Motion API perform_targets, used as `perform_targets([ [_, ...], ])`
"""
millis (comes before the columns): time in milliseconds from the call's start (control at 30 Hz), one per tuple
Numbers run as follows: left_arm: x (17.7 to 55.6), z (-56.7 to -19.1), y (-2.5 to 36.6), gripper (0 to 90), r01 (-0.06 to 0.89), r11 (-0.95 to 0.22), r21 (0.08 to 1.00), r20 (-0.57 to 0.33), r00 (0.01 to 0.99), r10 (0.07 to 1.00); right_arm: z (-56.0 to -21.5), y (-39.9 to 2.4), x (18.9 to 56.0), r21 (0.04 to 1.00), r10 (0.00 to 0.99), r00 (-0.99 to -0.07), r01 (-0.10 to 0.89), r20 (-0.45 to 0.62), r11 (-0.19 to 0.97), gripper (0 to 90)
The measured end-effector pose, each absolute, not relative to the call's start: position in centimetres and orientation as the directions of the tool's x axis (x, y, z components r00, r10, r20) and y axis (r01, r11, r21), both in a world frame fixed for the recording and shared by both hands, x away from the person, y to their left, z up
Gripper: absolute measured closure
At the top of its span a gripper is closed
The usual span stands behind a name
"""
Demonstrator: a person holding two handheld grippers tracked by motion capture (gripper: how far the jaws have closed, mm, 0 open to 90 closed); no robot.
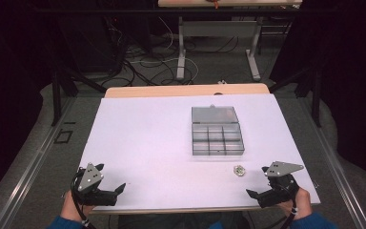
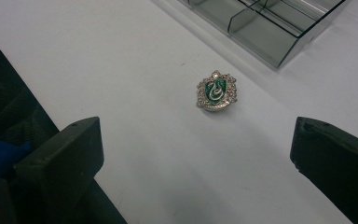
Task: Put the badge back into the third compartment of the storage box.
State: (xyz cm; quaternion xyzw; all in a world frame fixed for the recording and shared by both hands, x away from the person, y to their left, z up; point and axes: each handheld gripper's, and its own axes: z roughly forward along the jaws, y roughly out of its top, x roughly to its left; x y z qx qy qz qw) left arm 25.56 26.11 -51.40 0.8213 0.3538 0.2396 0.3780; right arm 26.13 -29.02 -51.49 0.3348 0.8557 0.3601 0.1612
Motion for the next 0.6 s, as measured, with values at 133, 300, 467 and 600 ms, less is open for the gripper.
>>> perform_targets([
  [133,25.52,-51.43,26.09,0.4,0.395,-0.468,0.791,0.132,0.636,0.761,-51.43,-28.93,26.13,0.72,0.689,-0.724,0.462,-0.029,0.517,2.3],
  [300,25.5,-51.41,26.04,0.4,0.399,-0.472,0.786,0.131,0.638,0.758,-51.43,-28.74,26.14,0.733,0.69,-0.723,0.453,-0.031,0.507,2.4],
  [467,25.45,-51.4,26.0,0.4,0.398,-0.475,0.785,0.134,0.64,0.757,-51.26,-28.53,26.21,0.724,0.699,-0.715,0.469,-0.024,0.505,1.4],
  [600,25.53,-51.46,25.95,0.4,0.402,-0.473,0.784,0.123,0.646,0.754,-51.14,-28.31,26.55,0.725,0.707,-0.707,0.478,-0.017,0.495,1.1],
])
